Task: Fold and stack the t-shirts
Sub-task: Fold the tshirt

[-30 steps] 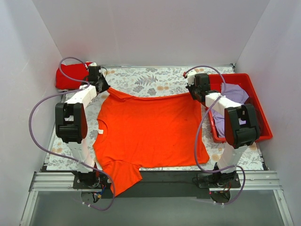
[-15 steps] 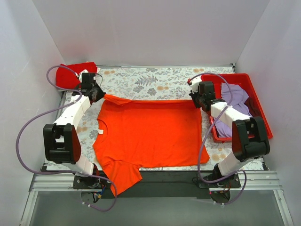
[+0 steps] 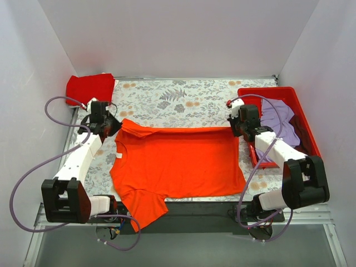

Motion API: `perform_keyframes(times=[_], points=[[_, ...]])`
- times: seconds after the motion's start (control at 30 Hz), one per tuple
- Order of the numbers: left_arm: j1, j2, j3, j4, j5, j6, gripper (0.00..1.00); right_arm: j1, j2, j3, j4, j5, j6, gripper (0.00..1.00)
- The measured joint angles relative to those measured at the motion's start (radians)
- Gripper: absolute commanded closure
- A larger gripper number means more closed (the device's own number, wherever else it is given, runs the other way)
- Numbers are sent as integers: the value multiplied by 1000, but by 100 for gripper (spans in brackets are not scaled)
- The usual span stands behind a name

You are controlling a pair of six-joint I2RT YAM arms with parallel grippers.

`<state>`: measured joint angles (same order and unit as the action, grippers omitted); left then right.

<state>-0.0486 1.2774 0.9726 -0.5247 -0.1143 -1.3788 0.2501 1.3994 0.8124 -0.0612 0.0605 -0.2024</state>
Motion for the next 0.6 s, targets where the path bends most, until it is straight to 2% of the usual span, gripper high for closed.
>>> perform_keyframes(times=[0.2, 0.33, 0.37, 0.43, 0.6], points=[[0, -101, -98, 6, 19, -49, 100, 0, -6, -18, -6, 17, 28, 99], [0, -116, -201, 24, 52, -93, 100, 0, 43, -24, -16, 37, 56, 99], [0, -116, -227, 25, 60, -104, 100, 0, 65, -24, -19, 42, 66, 94], [0, -118, -276, 30, 76, -126, 100, 0, 99, -24, -31, 48, 79, 93], [0, -149, -326, 32, 114, -162, 100, 0, 159, -22, -74, 65, 116, 70]])
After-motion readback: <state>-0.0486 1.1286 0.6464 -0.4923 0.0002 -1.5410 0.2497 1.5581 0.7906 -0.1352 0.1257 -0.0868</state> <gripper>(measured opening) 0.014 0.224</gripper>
